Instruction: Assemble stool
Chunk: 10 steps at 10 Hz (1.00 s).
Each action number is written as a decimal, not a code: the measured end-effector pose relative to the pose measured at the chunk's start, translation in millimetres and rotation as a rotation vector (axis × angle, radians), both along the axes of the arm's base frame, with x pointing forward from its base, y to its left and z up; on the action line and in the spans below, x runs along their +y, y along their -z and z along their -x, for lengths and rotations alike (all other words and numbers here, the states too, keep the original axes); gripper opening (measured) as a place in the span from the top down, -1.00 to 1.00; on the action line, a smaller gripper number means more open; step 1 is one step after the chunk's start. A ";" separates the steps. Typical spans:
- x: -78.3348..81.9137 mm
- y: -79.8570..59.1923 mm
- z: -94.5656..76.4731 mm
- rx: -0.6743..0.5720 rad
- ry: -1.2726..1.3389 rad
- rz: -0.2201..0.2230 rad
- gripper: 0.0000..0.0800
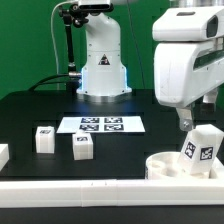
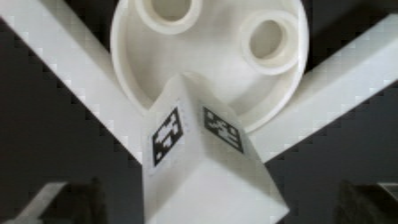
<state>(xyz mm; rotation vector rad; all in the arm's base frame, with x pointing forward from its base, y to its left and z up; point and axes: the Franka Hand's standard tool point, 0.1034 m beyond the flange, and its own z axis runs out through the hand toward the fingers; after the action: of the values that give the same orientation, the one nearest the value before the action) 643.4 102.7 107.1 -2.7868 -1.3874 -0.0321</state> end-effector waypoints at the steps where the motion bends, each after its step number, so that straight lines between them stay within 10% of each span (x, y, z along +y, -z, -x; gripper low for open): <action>1: -0.7 0.3 0.0 -0.002 -0.071 0.001 -0.62; 10: -6.3 7.0 -14.4 -0.039 -0.899 0.081 -0.62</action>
Offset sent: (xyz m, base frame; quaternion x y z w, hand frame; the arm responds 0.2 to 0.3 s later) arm 0.0236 0.0157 0.0031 -0.0323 0.0159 -0.3224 0.9459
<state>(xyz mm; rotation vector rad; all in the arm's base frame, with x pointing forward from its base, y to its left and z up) 657.9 96.5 100.0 -1.9556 -2.5250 -0.0077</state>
